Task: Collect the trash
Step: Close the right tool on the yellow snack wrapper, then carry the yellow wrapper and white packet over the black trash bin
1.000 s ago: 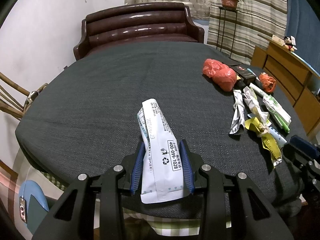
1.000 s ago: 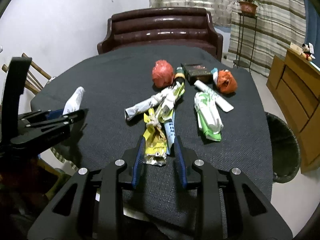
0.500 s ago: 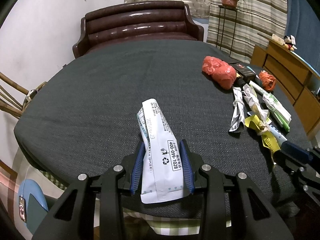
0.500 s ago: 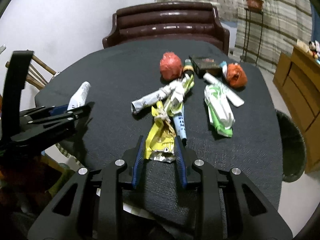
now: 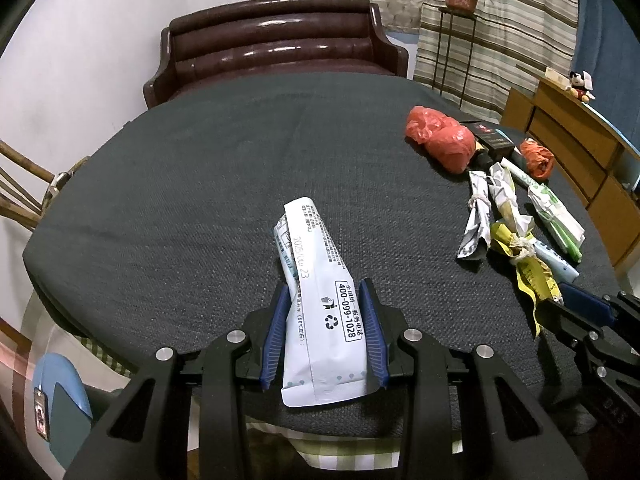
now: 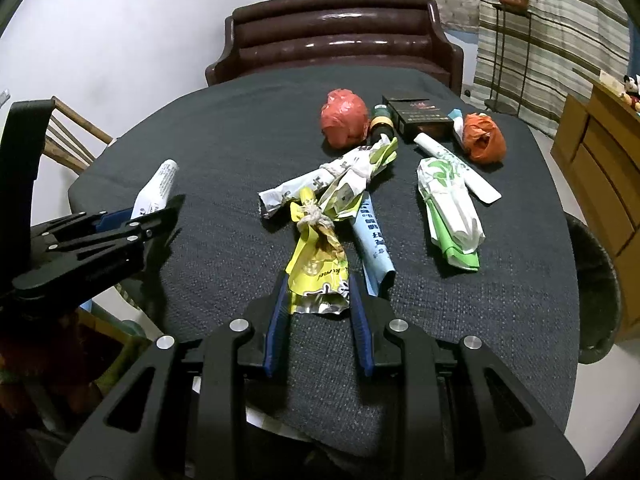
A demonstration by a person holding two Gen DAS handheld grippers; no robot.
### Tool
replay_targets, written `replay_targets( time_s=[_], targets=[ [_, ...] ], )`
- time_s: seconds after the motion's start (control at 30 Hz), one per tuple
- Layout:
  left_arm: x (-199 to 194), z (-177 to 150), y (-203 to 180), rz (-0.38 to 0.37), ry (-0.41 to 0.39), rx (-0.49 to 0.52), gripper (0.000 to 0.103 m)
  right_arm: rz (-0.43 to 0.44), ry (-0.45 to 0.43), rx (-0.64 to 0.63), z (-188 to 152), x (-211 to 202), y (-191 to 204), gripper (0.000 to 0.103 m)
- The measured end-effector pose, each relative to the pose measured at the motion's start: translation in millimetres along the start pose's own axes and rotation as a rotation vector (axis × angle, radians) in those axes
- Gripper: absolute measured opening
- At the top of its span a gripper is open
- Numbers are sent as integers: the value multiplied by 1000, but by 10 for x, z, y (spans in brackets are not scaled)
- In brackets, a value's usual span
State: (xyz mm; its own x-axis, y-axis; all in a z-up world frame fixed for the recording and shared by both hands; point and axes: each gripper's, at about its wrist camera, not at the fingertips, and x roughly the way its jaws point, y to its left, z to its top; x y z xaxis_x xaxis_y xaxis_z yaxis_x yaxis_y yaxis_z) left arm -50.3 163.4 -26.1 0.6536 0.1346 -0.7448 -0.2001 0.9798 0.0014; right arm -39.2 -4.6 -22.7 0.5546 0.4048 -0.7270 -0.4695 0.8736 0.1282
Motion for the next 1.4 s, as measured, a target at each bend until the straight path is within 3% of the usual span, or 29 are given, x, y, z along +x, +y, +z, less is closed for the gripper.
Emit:
replay_targets(
  time_s=[0.57, 1.03, 1.4],
  targets=[
    [-6, 16, 35, 11, -5, 3, 37, 17, -11, 27, 111, 37, -30, 29],
    [-5, 15, 40, 13, -6, 4, 37, -1, -12, -24, 113, 63, 64, 17],
    [-104, 47, 10, 25, -39, -1, 37, 1, -91, -29, 152, -181, 71, 16]
  ],
)
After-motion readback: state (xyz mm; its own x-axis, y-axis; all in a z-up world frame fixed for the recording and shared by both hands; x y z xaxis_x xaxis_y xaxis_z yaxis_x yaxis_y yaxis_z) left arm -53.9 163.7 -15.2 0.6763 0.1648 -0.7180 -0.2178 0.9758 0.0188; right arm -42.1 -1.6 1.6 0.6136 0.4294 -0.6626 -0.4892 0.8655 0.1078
